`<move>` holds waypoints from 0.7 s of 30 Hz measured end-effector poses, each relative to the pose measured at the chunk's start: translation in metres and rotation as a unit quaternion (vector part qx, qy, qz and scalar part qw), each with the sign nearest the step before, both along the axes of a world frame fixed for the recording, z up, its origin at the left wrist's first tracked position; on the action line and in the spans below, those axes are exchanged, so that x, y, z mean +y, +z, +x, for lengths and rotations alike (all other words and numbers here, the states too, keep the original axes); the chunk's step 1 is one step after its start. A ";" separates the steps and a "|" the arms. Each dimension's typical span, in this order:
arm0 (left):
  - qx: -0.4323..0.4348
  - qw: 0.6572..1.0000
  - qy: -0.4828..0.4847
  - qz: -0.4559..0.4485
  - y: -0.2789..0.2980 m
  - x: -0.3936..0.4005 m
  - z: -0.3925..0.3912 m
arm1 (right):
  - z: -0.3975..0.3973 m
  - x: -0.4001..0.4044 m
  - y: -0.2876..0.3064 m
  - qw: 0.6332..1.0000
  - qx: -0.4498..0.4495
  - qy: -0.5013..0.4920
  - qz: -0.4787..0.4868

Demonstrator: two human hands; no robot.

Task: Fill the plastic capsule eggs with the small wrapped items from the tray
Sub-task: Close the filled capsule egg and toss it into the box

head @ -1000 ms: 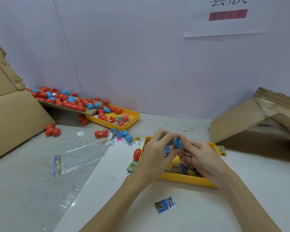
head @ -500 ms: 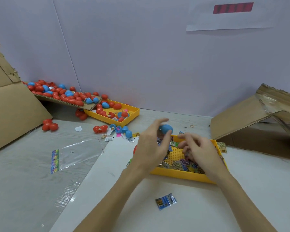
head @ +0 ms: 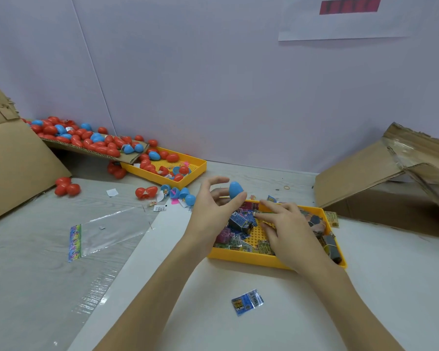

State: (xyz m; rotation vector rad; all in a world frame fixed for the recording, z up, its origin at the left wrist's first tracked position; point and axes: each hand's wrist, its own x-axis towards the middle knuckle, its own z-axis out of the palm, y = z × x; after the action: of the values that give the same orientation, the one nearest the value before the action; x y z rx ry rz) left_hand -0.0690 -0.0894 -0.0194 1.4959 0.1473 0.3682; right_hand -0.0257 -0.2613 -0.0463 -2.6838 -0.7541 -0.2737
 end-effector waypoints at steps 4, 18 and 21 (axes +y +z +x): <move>0.015 1.000 -0.001 -0.009 -0.001 -0.001 0.002 | -0.002 0.001 -0.001 0.999 -0.026 -0.021 0.009; 0.030 0.998 -0.040 0.028 -0.005 -0.003 0.003 | -0.005 0.008 0.009 0.998 0.010 -0.046 0.035; 0.031 0.998 -0.042 0.035 -0.005 -0.003 0.003 | -0.006 0.010 0.009 0.998 -0.010 -0.055 0.010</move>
State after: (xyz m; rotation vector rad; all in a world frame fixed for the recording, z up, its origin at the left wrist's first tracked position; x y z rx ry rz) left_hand -0.0661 -0.0923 -0.0245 1.5779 0.1209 0.2609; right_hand -0.0317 -0.2517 -0.0368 -2.7104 -0.6073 -0.3335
